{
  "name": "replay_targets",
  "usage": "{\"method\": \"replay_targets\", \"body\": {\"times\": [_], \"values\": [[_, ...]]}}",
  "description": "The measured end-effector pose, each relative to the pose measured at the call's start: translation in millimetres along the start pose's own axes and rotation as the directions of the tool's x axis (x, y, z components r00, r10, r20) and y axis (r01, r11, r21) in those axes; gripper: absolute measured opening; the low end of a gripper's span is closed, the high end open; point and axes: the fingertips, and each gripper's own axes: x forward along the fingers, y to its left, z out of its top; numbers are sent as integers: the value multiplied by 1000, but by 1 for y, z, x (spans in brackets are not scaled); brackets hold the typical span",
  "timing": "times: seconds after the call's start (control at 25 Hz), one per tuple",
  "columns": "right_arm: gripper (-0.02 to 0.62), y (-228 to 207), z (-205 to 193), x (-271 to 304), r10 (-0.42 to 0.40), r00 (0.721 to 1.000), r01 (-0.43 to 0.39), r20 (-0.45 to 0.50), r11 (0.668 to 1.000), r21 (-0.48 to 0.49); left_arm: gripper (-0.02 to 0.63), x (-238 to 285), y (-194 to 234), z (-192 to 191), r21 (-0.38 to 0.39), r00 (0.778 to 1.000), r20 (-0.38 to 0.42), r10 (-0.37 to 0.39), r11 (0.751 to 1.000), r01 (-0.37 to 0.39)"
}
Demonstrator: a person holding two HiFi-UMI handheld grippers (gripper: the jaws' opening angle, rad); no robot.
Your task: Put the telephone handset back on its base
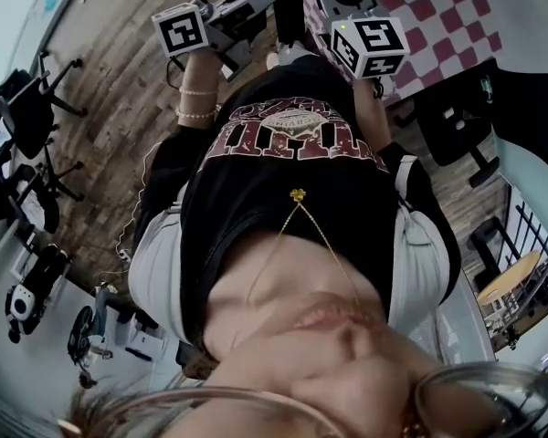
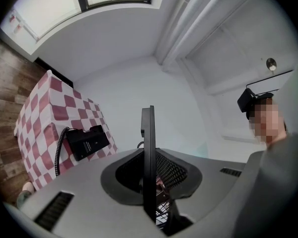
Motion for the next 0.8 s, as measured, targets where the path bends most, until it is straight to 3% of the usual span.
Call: {"method": "replay_targets", "body": {"times": [0.48, 0.8], "values": [[21, -75, 24, 26, -32, 999, 30, 33, 998, 50, 77, 71, 22, 43, 20, 995, -98, -15, 1000, 17], [21, -126, 26, 32, -47, 997, 40, 54, 993, 110, 77, 119, 37, 52, 21, 985, -173, 2, 1000, 2]]}}
